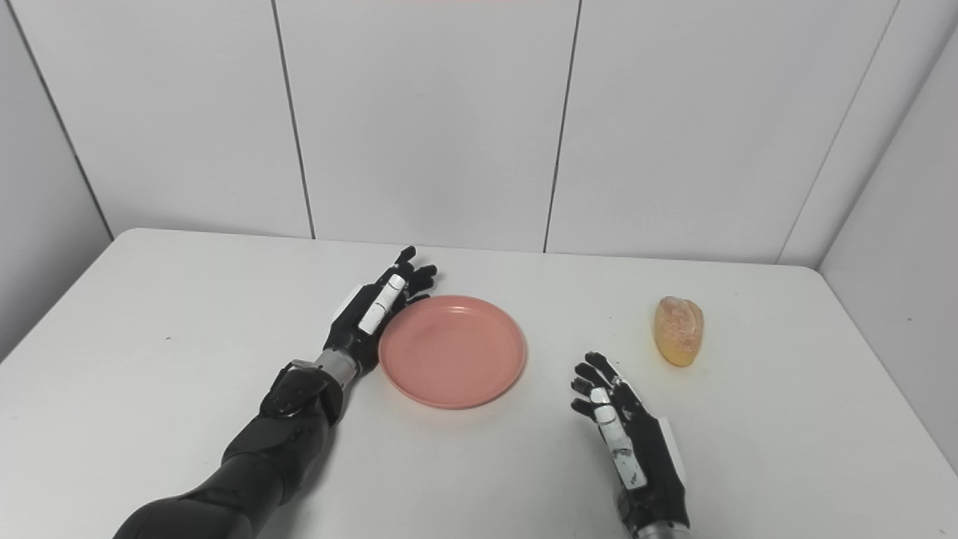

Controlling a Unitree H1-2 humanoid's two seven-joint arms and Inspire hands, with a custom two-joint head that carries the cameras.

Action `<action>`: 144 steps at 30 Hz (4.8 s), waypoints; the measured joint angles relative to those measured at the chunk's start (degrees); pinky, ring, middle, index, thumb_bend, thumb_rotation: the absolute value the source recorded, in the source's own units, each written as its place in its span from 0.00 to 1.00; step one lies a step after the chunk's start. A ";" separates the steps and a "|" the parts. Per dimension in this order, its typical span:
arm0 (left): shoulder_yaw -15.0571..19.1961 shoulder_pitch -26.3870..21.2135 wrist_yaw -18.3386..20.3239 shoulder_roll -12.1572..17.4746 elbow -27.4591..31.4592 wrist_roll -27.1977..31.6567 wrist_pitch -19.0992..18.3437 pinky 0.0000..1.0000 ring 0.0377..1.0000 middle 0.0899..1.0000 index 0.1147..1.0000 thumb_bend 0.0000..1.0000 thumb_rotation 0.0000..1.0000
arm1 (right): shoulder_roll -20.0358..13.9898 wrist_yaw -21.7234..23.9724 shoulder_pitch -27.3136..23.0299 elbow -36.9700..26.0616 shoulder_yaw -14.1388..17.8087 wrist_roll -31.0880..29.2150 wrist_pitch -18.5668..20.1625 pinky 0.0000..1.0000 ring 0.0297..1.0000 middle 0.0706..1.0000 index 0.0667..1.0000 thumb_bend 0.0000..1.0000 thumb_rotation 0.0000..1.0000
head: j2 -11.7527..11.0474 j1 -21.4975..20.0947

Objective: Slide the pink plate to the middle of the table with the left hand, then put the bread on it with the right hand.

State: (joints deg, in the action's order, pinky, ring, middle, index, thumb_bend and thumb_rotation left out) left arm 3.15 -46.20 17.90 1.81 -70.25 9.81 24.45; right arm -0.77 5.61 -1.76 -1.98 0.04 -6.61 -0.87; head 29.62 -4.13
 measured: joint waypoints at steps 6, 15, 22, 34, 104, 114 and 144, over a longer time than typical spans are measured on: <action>0.08 0.01 0.24 0.16 0.06 0.02 -0.06 0.89 0.91 0.86 0.98 0.87 0.77 | 0.54 -0.96 -0.05 0.02 -0.04 0.78 0.00 0.83 0.84 0.83 0.85 0.67 0.80 | 0.18 -1.41; 0.82 0.03 1.55 1.06 -0.29 0.20 -0.21 0.90 0.90 0.85 0.98 0.90 0.75 | 1.29 -4.05 -0.47 0.35 0.06 4.46 -0.77 0.80 0.84 0.87 0.89 0.81 0.96 | -0.52 -3.51; 0.89 -0.24 2.71 1.49 -1.12 0.19 0.11 0.90 0.91 0.88 0.98 0.87 0.76 | 1.35 -7.74 -0.52 -1.18 0.22 10.89 -2.72 0.71 0.78 0.84 0.90 0.75 0.91 | -1.84 -8.34; 2.08 -0.80 5.30 2.28 -2.35 0.34 0.15 0.92 0.89 0.86 0.99 0.86 0.76 | 1.79 -11.61 -11.90 -10.37 3.49 21.27 13.69 0.67 0.79 0.87 0.92 0.80 0.74 | -3.60 -13.28; 3.01 -1.57 5.71 3.35 -3.98 0.27 0.98 0.90 0.87 0.86 1.00 0.87 0.75 | -1.91 -26.75 -40.33 39.28 15.43 48.77 28.24 0.98 0.95 0.98 1.00 0.98 0.25 | -3.25 -11.78; 2.78 -1.42 5.69 3.38 -3.57 0.27 0.97 0.90 0.86 0.85 1.00 0.85 0.74 | -4.53 -30.30 -40.39 42.29 13.85 44.36 28.18 0.61 0.80 0.88 0.79 0.95 0.19 | -2.64 -11.34; 2.34 -1.07 5.57 3.47 -2.96 0.28 0.85 0.88 0.85 0.83 1.00 0.83 0.74 | -8.10 -32.54 -39.26 43.87 5.99 25.49 19.34 0.29 0.37 0.44 0.51 0.51 0.00 | -2.28 -10.64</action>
State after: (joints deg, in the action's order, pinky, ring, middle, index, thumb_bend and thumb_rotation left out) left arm 5.48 -47.27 23.47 5.28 -73.21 10.08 25.30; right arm -8.86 -26.93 -41.03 41.88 6.03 18.88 18.47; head 27.33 -14.77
